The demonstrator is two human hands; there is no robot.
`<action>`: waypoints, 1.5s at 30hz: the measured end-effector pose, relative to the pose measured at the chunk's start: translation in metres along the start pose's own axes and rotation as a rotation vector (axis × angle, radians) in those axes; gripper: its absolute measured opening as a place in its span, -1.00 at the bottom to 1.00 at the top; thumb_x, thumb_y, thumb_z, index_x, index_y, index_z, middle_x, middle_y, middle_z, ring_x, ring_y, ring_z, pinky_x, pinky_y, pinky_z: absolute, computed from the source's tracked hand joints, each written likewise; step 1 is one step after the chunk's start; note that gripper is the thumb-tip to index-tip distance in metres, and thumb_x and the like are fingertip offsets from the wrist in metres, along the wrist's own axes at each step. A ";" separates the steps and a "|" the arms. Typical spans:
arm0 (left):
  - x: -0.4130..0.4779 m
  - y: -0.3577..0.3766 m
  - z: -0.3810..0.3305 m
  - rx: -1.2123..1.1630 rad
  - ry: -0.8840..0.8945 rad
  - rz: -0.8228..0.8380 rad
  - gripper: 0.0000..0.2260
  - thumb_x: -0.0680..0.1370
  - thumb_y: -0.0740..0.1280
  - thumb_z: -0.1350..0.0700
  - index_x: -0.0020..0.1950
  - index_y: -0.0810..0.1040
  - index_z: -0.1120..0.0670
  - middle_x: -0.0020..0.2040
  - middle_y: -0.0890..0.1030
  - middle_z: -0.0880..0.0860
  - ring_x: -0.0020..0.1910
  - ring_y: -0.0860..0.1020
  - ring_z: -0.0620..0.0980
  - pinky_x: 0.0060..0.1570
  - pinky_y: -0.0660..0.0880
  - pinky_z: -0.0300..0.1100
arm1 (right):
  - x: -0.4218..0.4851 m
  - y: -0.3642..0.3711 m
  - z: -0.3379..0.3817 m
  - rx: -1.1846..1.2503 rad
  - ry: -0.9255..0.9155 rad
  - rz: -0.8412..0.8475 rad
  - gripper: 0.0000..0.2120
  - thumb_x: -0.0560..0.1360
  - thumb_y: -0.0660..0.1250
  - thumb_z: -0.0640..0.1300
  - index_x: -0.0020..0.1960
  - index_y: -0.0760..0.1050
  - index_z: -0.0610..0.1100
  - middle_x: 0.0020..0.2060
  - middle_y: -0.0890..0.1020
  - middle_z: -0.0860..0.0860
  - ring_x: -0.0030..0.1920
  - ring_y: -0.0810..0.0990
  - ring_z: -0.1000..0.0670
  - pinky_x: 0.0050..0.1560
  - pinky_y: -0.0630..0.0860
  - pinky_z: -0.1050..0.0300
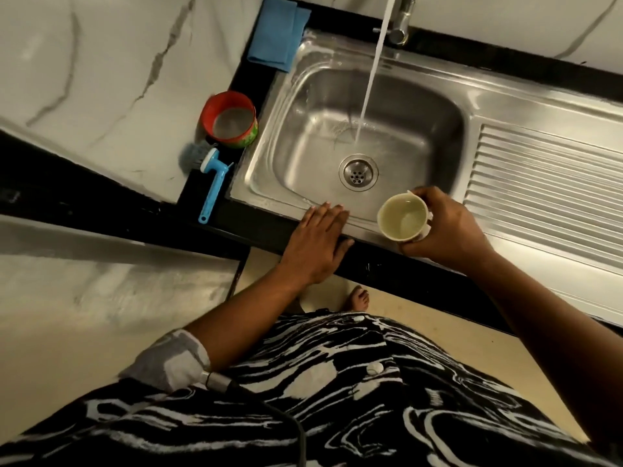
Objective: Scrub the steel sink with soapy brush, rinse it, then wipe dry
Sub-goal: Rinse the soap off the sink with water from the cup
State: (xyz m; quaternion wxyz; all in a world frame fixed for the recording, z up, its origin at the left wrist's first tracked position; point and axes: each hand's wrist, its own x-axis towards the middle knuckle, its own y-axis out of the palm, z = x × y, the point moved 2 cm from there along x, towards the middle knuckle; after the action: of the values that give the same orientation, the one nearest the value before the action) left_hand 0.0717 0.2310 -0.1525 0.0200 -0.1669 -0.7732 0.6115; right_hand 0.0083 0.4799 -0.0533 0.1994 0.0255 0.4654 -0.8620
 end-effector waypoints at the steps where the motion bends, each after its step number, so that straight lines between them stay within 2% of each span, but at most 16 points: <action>1: 0.003 -0.003 0.010 0.008 -0.061 0.002 -0.37 0.72 -0.09 -0.25 0.69 0.21 0.08 0.68 0.27 0.10 0.68 0.14 0.12 0.67 0.00 0.10 | 0.007 0.005 0.008 -0.022 -0.020 0.012 -0.14 0.13 0.68 0.07 0.35 0.44 -0.06 0.14 0.63 0.01 0.06 0.59 -0.04 0.00 0.43 0.14; 5: 0.022 -0.018 0.039 0.023 -0.193 0.046 -0.34 0.69 -0.13 -0.24 0.60 0.40 0.10 0.60 0.41 0.10 0.65 0.24 0.14 0.65 0.08 0.13 | 0.035 0.025 0.039 -0.099 -0.052 0.062 -0.09 0.10 0.62 0.20 0.37 0.40 0.00 0.17 0.63 -0.03 0.14 0.61 -0.14 0.12 0.56 -0.02; 9: 0.047 -0.026 0.060 -0.013 -0.185 0.102 -0.53 0.73 0.04 -0.10 0.44 0.55 0.11 0.53 0.50 0.09 0.65 0.25 0.15 0.64 0.05 0.17 | 0.057 0.039 0.064 -0.099 -0.043 0.055 -0.08 0.12 0.64 0.17 0.39 0.40 -0.05 0.20 0.62 -0.08 0.16 0.59 -0.18 0.13 0.55 -0.04; 12: 0.054 -0.034 0.079 -0.078 -0.181 0.059 -0.60 0.73 0.11 -0.01 0.49 0.50 0.12 0.57 0.45 0.11 0.65 0.24 0.15 0.63 0.07 0.15 | 0.063 0.045 0.068 -0.014 0.005 0.015 -0.10 0.13 0.68 0.06 0.39 0.41 -0.07 0.18 0.63 -0.08 0.15 0.60 -0.19 0.07 0.49 0.05; 15: 0.044 -0.041 0.094 -0.164 -0.197 -0.059 -0.56 0.75 0.12 0.00 0.58 0.42 0.15 0.62 0.38 0.14 0.66 0.23 0.15 0.64 0.10 0.13 | 0.060 0.044 0.059 0.079 0.055 -0.035 -0.13 0.14 0.71 0.02 0.37 0.43 -0.04 0.13 0.66 -0.01 0.12 0.63 -0.13 0.00 0.42 0.16; 20: 0.006 -0.046 0.095 -0.200 -0.119 -0.211 -0.52 0.74 0.09 -0.02 0.60 0.40 0.18 0.62 0.38 0.15 0.64 0.27 0.14 0.64 0.14 0.10 | 0.046 0.028 0.042 0.121 0.108 -0.086 -0.16 0.14 0.72 -0.02 0.34 0.45 -0.01 0.10 0.66 0.04 0.10 0.63 -0.08 0.04 0.46 0.13; 24: -0.018 -0.032 0.072 -0.120 0.078 -0.127 -0.51 0.75 0.10 -0.03 0.66 0.31 0.12 0.67 0.29 0.10 0.67 0.20 0.08 0.65 0.09 0.07 | 0.039 0.020 0.029 0.078 0.084 -0.066 -0.16 0.13 0.74 -0.08 0.33 0.46 -0.06 0.08 0.63 0.03 0.04 0.62 -0.07 0.00 0.41 0.15; 28: -0.026 -0.013 0.057 -0.010 0.167 0.054 -0.39 0.75 -0.04 -0.19 0.75 0.01 0.06 0.74 0.03 0.04 0.72 -0.05 0.02 0.69 -0.09 0.03 | 0.044 0.022 0.031 0.014 0.056 -0.023 -0.13 0.11 0.74 -0.06 0.34 0.45 -0.07 0.14 0.64 -0.05 0.08 0.62 -0.11 0.01 0.43 0.11; 31: -0.024 -0.012 0.060 0.036 0.137 0.067 -0.35 0.74 -0.05 -0.25 0.75 -0.10 0.03 0.75 -0.07 0.02 0.72 -0.13 0.02 0.68 -0.16 0.03 | 0.056 0.032 0.044 -0.028 0.004 0.009 -0.12 0.10 0.72 -0.01 0.34 0.43 -0.07 0.15 0.63 -0.08 0.11 0.61 -0.16 0.03 0.45 0.08; 36: -0.005 -0.029 0.091 0.025 -0.152 0.070 -0.29 0.70 -0.18 -0.29 0.73 0.05 0.12 0.74 0.06 0.11 0.72 -0.05 0.11 0.68 -0.11 0.08 | 0.081 0.054 0.088 -0.157 -0.052 0.074 -0.04 0.12 0.66 0.17 0.41 0.36 -0.02 0.25 0.58 -0.06 0.24 0.53 -0.17 0.16 0.54 -0.09; 40: 0.008 -0.039 0.116 0.005 -0.199 0.080 -0.33 0.74 -0.13 -0.23 0.73 0.04 0.16 0.74 0.01 0.13 0.72 -0.09 0.12 0.68 -0.10 0.14 | 0.101 0.072 0.118 -0.159 -0.060 0.081 -0.05 0.09 0.63 0.22 0.38 0.36 -0.02 0.22 0.59 -0.04 0.23 0.54 -0.16 0.11 0.57 -0.10; 43: 0.000 -0.048 0.120 -0.034 -0.200 -0.063 -0.36 0.73 -0.05 -0.17 0.71 0.13 0.20 0.72 0.12 0.18 0.72 0.01 0.14 0.67 0.00 0.12 | 0.107 0.080 0.126 -0.064 -0.039 0.047 -0.08 0.11 0.64 0.14 0.37 0.39 -0.07 0.18 0.61 -0.09 0.20 0.55 -0.18 0.13 0.54 -0.06; 45: -0.016 -0.051 0.116 -0.048 -0.203 -0.152 -0.38 0.74 0.00 -0.13 0.72 0.11 0.20 0.73 0.10 0.18 0.72 0.00 0.14 0.68 0.01 0.10 | 0.106 0.081 0.123 -0.007 -0.026 0.018 -0.10 0.10 0.64 0.10 0.36 0.41 -0.09 0.16 0.62 -0.10 0.18 0.56 -0.18 0.13 0.53 -0.05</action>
State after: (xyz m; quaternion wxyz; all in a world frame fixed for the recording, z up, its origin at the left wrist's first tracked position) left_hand 0.0480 0.1075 -0.1303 -0.0162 -0.0454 -0.7961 0.6032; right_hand -0.0424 0.3063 -0.0722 0.2132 0.0175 0.4657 -0.8587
